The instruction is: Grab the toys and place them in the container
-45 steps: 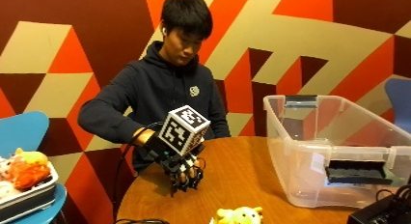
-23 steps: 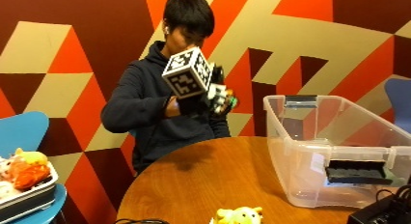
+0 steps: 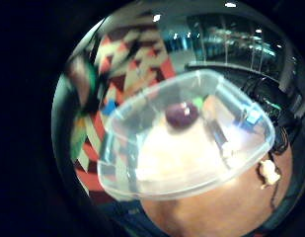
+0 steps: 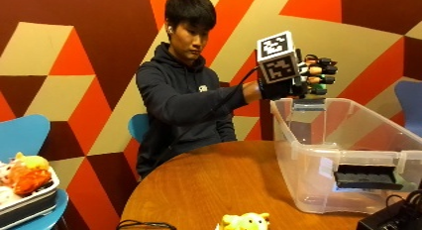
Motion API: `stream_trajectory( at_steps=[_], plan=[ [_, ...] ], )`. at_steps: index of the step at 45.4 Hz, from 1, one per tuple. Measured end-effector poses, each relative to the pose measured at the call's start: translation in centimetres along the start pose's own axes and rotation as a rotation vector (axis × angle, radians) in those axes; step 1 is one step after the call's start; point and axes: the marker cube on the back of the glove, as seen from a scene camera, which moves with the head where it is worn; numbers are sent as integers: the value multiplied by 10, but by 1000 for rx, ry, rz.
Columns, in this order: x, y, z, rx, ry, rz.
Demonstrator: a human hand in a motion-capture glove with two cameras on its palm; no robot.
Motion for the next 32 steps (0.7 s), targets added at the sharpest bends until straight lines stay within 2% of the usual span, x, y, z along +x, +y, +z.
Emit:
stream_trajectory(
  at_steps=[3,7,14,20,25,32],
  plan=[
    [5,0,6,-99,60,12],
    [12,8,-13,-71,88,12],
    [52,41,-86,-2,130,69],
    [106,79,-129,10,254,223],
    [172,109,-152,-93,391,393],
    [249,137,-146,-252,564,598]
  ],
)
